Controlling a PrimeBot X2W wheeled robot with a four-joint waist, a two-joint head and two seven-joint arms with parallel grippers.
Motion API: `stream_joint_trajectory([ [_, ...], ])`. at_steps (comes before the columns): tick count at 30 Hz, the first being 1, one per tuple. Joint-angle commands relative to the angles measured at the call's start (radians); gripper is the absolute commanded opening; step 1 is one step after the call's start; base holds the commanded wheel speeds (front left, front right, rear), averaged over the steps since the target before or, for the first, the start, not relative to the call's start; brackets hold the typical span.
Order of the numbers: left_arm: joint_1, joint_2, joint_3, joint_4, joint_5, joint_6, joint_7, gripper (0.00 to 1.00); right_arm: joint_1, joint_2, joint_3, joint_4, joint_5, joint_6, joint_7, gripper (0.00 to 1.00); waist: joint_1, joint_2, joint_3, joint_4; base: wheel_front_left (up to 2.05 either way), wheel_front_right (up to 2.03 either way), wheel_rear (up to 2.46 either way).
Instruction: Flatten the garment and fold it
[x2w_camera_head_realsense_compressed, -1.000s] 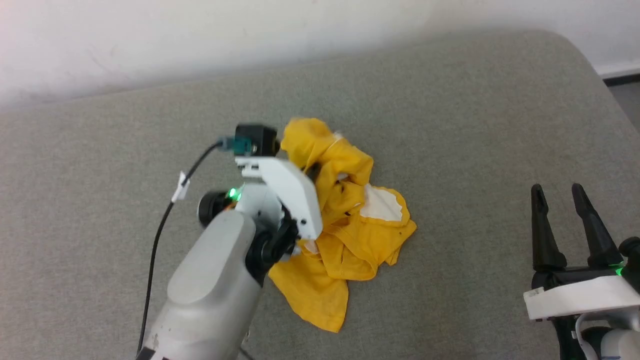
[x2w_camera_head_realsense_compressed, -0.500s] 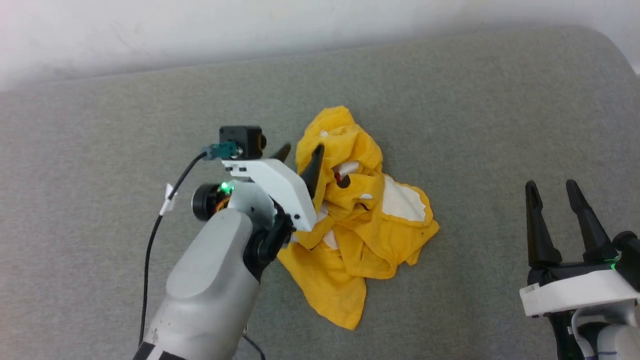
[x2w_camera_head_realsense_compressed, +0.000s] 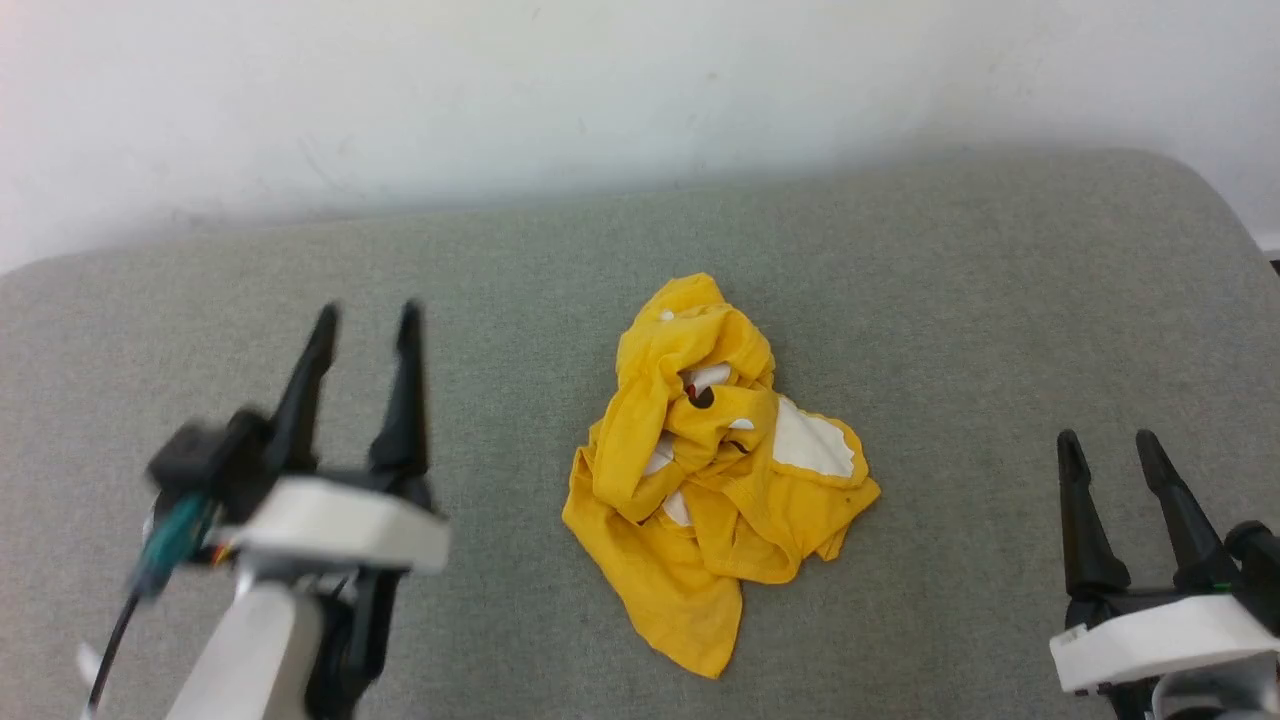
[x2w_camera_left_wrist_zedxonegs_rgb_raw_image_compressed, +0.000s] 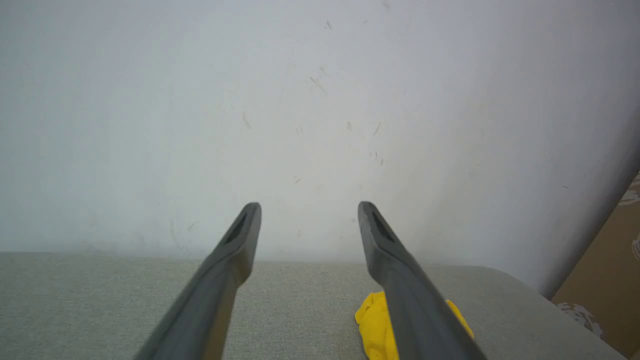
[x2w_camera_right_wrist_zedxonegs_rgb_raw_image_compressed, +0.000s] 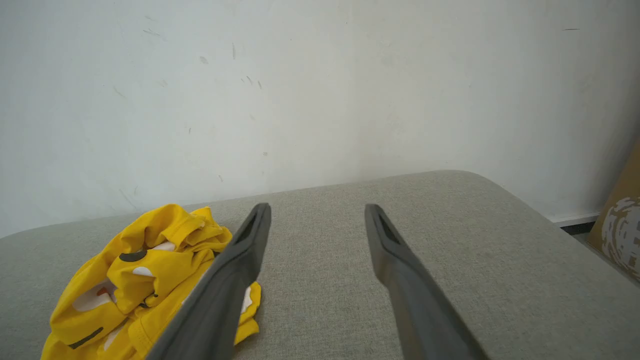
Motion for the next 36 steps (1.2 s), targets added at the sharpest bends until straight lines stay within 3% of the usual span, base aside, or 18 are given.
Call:
stream_joint_trajectory([
  [1,0.062,0.016,0.017,-0.037,0.024,0.024,-0.019,1.00,0.015,0.003,-0.006,-0.002,0.002,-0.002,0.005,1.00,0.0002,-0.0001,-0.012,0.000,0.00,0.00,0.00],
  [6,0.314,0.027,0.098,-0.200,0.095,0.124,-0.055,1.00,0.047,0.003,-0.013,-0.004,0.007,-0.002,0.011,1.00,0.0002,-0.0001,-0.022,0.003,0.00,0.00,0.00],
  [11,0.474,-0.005,0.116,-0.270,0.149,0.156,-0.059,1.00,0.067,0.003,-0.025,-0.003,0.010,-0.002,0.020,1.00,0.0002,-0.0001,-0.019,0.034,0.00,0.00,0.00],
  [16,0.478,-0.049,0.111,-0.279,0.187,0.128,-0.059,1.00,0.026,0.003,-0.025,-0.018,-0.005,-0.002,0.067,1.00,0.0002,-0.0001,-0.002,0.080,0.00,0.00,0.00],
  [20,0.448,-0.084,0.097,-0.260,0.206,0.097,-0.059,1.00,-0.059,-0.004,0.013,-0.047,-0.045,-0.002,0.164,1.00,0.0002,-0.0001,0.026,0.108,0.00,0.00,0.00],
  [29,0.389,-0.141,0.082,-0.207,0.241,0.036,-0.059,1.00,-0.216,-0.197,0.147,0.081,-0.004,-0.002,0.452,1.00,0.0002,-0.0001,0.104,0.182,0.00,0.00,0.00],
  [36,0.354,-0.164,0.082,-0.179,0.268,0.001,-0.059,1.00,-0.231,-0.268,0.228,0.196,0.041,-0.002,0.571,1.00,0.0002,-0.0001,0.153,0.241,0.00,0.00,0.00],
])
